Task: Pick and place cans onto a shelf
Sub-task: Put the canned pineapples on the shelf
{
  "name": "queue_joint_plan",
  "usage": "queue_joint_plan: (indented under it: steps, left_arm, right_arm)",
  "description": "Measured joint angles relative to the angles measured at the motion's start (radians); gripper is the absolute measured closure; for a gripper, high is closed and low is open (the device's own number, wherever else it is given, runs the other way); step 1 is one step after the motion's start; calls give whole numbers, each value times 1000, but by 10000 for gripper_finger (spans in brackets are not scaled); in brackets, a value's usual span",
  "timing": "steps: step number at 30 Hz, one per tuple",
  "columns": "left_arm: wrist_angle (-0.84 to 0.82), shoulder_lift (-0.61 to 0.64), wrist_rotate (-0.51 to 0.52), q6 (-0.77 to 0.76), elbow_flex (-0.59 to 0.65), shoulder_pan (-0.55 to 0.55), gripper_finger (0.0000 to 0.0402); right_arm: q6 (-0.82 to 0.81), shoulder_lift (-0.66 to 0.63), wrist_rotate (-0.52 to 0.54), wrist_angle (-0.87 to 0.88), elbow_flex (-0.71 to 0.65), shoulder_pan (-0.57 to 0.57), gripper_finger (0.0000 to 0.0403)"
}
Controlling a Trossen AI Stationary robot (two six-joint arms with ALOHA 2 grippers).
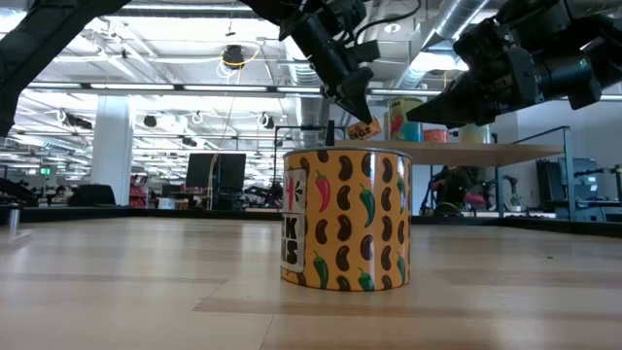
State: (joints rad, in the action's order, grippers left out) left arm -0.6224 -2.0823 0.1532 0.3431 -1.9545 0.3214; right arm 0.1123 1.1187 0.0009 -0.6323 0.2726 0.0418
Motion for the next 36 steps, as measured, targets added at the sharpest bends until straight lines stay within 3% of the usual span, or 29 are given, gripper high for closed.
queue_joint_plan:
  steps: [36]
  left_arm:
    - [-15,1,-18,27,0,0,387]
  right_arm:
    - [-7,0,0,-1,0,0,392]
